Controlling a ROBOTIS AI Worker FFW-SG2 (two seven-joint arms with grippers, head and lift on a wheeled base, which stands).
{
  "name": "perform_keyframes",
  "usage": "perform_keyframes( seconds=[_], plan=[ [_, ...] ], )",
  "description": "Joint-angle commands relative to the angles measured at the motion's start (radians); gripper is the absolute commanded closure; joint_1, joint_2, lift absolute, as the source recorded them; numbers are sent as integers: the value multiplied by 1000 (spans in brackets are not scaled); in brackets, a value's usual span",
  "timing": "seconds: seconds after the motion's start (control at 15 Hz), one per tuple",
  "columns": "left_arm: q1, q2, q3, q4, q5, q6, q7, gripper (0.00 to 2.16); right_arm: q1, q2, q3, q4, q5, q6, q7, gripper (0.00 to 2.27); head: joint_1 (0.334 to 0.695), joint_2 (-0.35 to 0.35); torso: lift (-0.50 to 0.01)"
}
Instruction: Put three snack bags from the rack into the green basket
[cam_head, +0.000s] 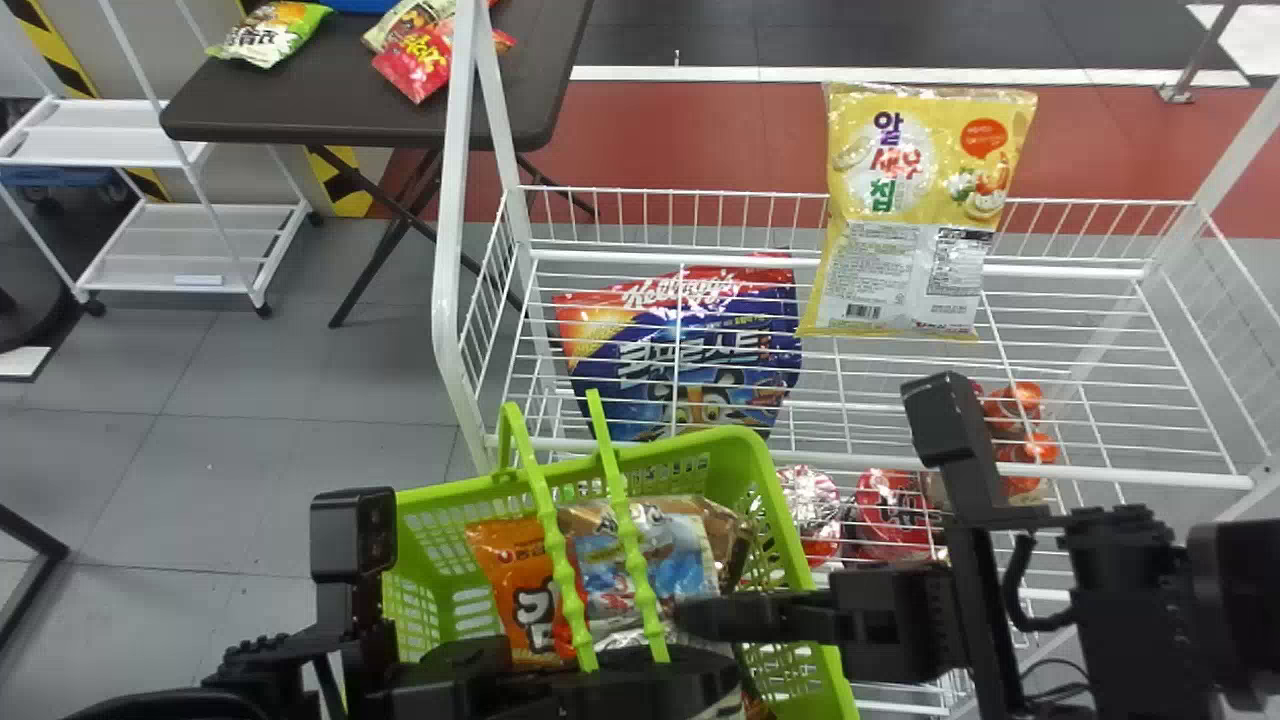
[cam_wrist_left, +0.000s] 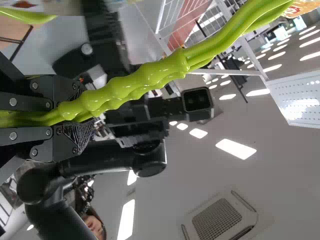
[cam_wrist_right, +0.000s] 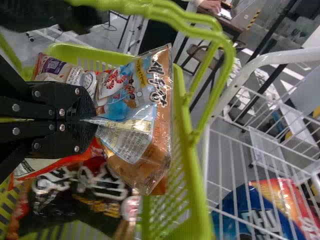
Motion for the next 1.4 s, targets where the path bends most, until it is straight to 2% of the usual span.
perform_keyframes(
  seconds=[0.0, 0.07, 0.4, 0.53, 0.67, 0.73, 0.8, 1.0, 1.2, 1.33],
  plan=[
    [0, -3, 15, -4, 7, 3, -1, 2145, 16, -6, -18, 3, -18, -10, 15, 211, 695, 58, 0],
    [0, -3, 16, -4, 8, 3, -1, 2145, 17, -8, -32, 3, -30, -22, 19, -2, 695, 60, 0],
    [2, -3, 24, -7, 8, 18, -1, 2145, 1, -14, -155, 4, -128, -56, 33, 53, 695, 44, 0],
    [3, -3, 29, -10, 7, 24, -1, 2145, -21, -28, -216, 6, -115, -130, 54, 53, 695, 8, 0],
    [6, -3, 32, -10, 7, 24, -1, 2145, -38, -71, -193, 14, 105, -344, 126, 53, 695, -28, 0],
    [6, -3, 32, -8, 7, 24, -1, 2145, -35, -92, -164, 29, 197, -458, 133, 60, 695, -51, 0],
    [6, -3, 30, -8, 5, 24, -1, 2145, -22, -105, -141, 52, 254, -550, 142, 63, 695, -115, 0],
    [14, -3, 30, -8, 2, 24, -1, 2145, 54, -106, -54, 124, 435, -918, 131, 66, 695, -172, 0],
    [21, -3, 33, -8, 2, 24, -2, 2145, 151, -105, 42, 239, 609, -1421, 99, 66, 695, -211, 0],
    [26, -3, 33, -8, 2, 24, -2, 2145, 185, -103, 62, 311, 639, -1572, 73, 70, 695, -225, 0]
  ],
)
